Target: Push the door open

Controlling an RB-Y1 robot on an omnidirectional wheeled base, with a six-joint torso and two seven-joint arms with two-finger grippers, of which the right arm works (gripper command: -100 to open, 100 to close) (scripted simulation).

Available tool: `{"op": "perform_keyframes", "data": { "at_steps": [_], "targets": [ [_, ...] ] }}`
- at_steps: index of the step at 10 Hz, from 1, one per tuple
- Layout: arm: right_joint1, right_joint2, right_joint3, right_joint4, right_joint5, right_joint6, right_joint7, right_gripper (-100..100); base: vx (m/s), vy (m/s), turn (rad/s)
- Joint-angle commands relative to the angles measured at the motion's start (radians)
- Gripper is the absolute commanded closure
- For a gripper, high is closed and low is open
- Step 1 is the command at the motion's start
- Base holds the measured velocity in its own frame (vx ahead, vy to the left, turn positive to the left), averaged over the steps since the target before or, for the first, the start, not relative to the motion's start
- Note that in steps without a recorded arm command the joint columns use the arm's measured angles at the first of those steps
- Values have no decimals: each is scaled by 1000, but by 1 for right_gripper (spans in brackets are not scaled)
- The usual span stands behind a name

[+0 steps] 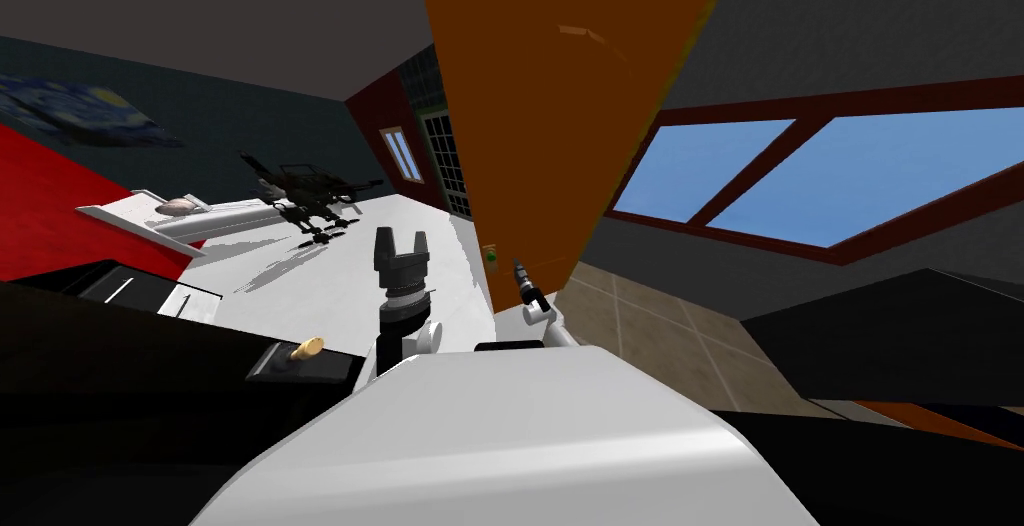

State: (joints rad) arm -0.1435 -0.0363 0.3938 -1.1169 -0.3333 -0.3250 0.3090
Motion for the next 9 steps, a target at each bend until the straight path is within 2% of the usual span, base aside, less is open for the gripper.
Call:
{"op": "perform_keyframes", "data": {
  "at_steps": [1, 3, 4, 5, 6, 7, 9],
  "targets": [
    [10, 16, 10, -13, -2, 3, 6, -100, -235, -84, -18],
    [17, 44, 19, -22, -6, 4, 8, -100, -245, -4, -19],
    [21, 67, 25, -27, -7, 5, 10, -100, -246, 52, -8],
    [23, 78, 27, -29, -8, 5, 10, -100, -208, 97, -5],
    [18, 69, 25, -21, -8, 1, 8, -100, -84, 49, -6],
    [16, 50, 22, -18, -7, 0, 9, -100, 98, -20, 6],
    [13, 35, 20, -15, -6, -2, 9, -100, 174, -44, 13]
  ]
}}
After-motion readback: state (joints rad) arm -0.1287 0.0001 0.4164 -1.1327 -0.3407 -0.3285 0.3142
